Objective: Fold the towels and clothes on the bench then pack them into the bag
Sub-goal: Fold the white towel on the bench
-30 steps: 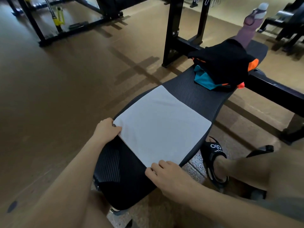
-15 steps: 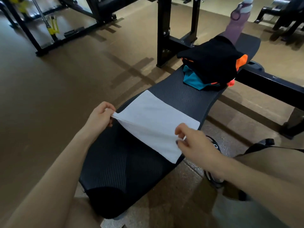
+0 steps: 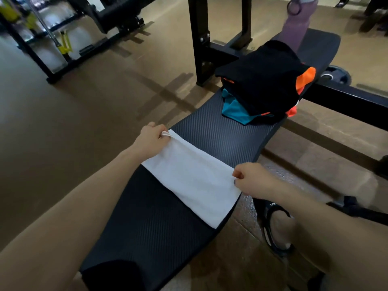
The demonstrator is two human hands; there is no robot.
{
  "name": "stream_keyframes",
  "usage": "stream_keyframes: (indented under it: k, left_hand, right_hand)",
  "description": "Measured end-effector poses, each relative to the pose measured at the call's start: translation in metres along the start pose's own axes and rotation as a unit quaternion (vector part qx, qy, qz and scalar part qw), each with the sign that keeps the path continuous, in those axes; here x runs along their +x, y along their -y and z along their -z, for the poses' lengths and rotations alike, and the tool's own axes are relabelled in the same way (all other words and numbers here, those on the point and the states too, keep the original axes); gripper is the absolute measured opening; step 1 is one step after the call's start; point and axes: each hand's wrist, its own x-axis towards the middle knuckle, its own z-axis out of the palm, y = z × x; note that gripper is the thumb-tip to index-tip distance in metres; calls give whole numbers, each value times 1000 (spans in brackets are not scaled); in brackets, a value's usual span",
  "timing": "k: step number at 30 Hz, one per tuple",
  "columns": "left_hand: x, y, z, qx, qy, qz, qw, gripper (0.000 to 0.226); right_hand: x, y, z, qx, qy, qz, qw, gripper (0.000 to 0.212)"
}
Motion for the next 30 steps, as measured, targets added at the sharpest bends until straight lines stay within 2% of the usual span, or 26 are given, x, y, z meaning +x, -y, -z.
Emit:
stream_keyframes:
  k: [5, 11, 15, 20, 25, 30]
  left_hand:
    - [10, 10, -18, 7, 24, 2, 1000, 18]
    - [14, 11, -25, 30, -14, -4, 999, 22]
    - [17, 14, -19, 9, -28, 5, 1000, 29]
    - [22, 17, -26, 25, -31, -15, 999, 24]
    - [23, 21, -33, 23, -38, -18, 999, 20]
    - [21, 21, -38, 21, -66, -23, 997, 17]
  right_hand:
    - [6, -2, 1, -6, 10, 4, 1000, 19]
    - [9, -2, 7, -41, 12, 10, 999, 23]
    - [8, -2, 11, -12, -21, 20, 1000, 25]
    - [16, -9, 8, -27, -14, 7, 1000, 26]
    - [21, -9, 9, 7, -7, -7, 1000, 28]
    - [21, -8, 4, -33, -27, -8, 999, 25]
